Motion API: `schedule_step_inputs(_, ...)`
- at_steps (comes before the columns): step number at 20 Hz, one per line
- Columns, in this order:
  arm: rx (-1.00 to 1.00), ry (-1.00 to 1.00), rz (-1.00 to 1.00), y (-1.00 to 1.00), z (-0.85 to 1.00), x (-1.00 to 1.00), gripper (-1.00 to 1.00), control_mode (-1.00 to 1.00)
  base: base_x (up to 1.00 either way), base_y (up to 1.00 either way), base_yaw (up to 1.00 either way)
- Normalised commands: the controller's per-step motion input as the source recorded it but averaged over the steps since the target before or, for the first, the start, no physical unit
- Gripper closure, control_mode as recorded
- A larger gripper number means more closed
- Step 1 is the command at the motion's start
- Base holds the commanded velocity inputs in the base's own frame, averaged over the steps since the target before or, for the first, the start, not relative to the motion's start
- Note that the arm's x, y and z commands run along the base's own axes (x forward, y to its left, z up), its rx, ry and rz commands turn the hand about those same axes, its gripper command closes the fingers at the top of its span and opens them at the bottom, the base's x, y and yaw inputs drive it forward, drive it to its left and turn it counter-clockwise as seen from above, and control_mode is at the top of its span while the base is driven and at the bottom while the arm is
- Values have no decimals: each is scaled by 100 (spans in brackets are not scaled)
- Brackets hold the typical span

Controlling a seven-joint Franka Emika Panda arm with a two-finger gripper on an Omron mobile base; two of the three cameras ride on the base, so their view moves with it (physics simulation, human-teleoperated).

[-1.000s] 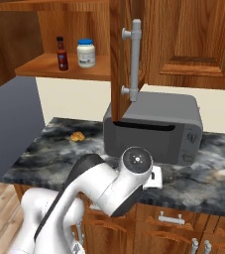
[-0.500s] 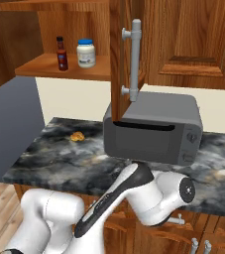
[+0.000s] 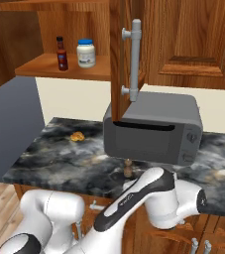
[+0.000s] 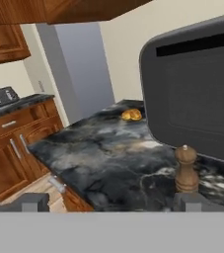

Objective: There are various items on the counter. Only move the condiments/shakers into the cabinet.

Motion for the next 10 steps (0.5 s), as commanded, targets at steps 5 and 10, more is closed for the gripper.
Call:
schedule_step_inputs(5, 0, -2, 7, 9, -12, 51, -100, -100, 0, 0, 0)
schedule_step_inputs(10, 0, -1, 9, 0, -15, 54, -100, -100, 0, 0, 0)
